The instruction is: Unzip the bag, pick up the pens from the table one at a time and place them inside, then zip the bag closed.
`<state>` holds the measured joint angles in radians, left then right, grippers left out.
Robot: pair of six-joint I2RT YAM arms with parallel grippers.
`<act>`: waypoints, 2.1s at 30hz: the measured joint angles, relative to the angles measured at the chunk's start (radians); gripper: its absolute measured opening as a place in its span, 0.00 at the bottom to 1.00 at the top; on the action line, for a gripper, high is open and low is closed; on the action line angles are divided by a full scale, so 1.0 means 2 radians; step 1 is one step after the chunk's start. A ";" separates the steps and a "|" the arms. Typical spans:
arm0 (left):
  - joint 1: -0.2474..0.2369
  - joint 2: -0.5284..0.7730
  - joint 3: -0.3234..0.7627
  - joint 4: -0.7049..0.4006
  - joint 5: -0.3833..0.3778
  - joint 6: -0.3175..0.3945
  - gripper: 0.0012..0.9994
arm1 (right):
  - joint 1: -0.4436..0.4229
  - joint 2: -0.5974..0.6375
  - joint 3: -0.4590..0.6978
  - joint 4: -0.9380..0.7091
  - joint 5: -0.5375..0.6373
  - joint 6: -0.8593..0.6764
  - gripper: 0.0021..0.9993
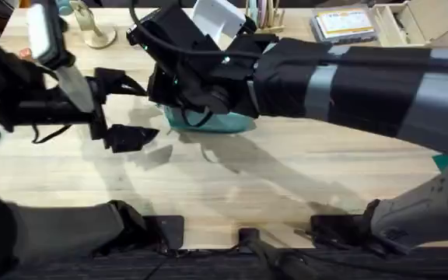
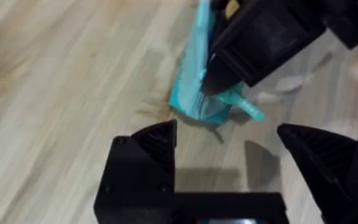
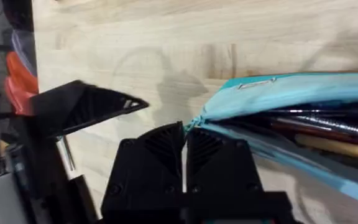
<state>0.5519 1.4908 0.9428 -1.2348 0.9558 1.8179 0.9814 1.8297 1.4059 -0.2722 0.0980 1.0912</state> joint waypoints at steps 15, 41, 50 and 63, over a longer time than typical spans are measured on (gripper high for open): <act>-0.061 0.091 0.000 0.066 0.040 0.004 0.99 | -0.026 0.000 0.000 0.001 -0.057 0.000 0.03; -0.092 0.093 0.000 0.153 0.076 -0.082 0.05 | -0.029 0.000 0.000 0.003 -0.059 0.000 0.03; -0.094 0.093 0.000 0.154 0.078 -0.090 0.04 | -0.065 -0.001 0.000 -0.005 -0.093 0.000 0.03; -0.097 0.096 0.000 0.153 0.072 -0.092 0.04 | -0.228 -0.012 0.000 -0.111 -0.183 -0.004 0.03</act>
<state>0.3588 1.6831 0.9424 -0.9291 1.1000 1.6334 0.5249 1.8057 1.4063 -0.4947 -0.2674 1.0840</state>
